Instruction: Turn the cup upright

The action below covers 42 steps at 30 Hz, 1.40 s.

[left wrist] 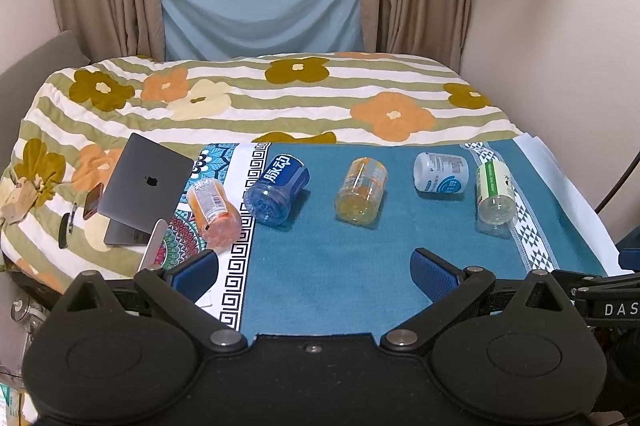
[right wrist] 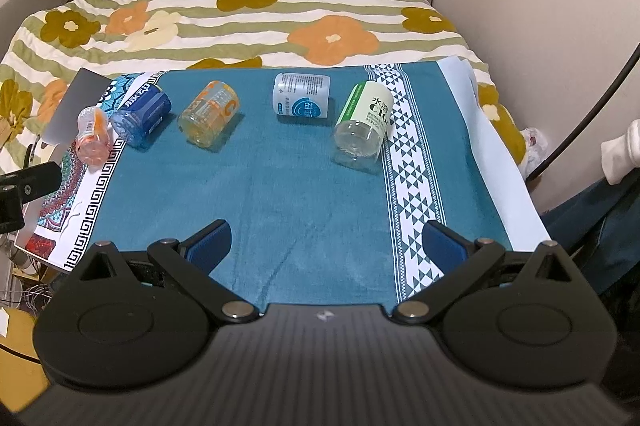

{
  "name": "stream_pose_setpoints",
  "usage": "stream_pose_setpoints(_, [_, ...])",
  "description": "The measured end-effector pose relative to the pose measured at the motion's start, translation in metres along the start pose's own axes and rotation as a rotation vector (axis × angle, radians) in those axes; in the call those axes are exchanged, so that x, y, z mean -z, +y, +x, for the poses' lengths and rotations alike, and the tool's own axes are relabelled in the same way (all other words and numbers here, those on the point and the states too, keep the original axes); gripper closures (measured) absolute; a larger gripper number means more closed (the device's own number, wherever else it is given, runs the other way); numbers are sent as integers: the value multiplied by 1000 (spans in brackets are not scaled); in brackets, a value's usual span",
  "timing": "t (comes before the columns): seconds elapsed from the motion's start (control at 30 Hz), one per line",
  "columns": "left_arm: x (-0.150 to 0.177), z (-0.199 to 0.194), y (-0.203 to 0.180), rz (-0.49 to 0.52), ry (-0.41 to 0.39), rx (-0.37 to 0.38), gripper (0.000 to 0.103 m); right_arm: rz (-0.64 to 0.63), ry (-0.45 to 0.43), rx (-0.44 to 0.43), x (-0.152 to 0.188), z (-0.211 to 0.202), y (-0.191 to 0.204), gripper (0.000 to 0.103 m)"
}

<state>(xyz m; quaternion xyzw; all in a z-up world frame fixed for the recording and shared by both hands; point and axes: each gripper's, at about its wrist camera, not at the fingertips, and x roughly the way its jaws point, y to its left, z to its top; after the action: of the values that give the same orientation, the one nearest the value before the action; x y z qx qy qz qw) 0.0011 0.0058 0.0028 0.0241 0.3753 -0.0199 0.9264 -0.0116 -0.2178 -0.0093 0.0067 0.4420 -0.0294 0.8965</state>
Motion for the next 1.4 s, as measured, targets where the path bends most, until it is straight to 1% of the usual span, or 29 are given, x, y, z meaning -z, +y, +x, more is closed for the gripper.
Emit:
stream_pose_setpoints(0.83, [0,3,4,-3,8,-2,0,3,3,-2,-3,2,1,0])
stream_pose_setpoints(1.0, [-2,6,9,-14,37,-13,0,-4,17,-13,-6,4,4,0])
stream_pose_setpoints(1.13, [-4,15,15,-22,71,-32,0,-28,30,-40,-12,11,11,0])
stream_pose_setpoints(1.27, [-12,31,28,-62,103,-68,0,-41,36,-62,-18,25,14,0])
stream_pose_setpoints(1.4, [-25,53,49,-130,137,-89,0,-49,45,-105,-23,41,18,0])
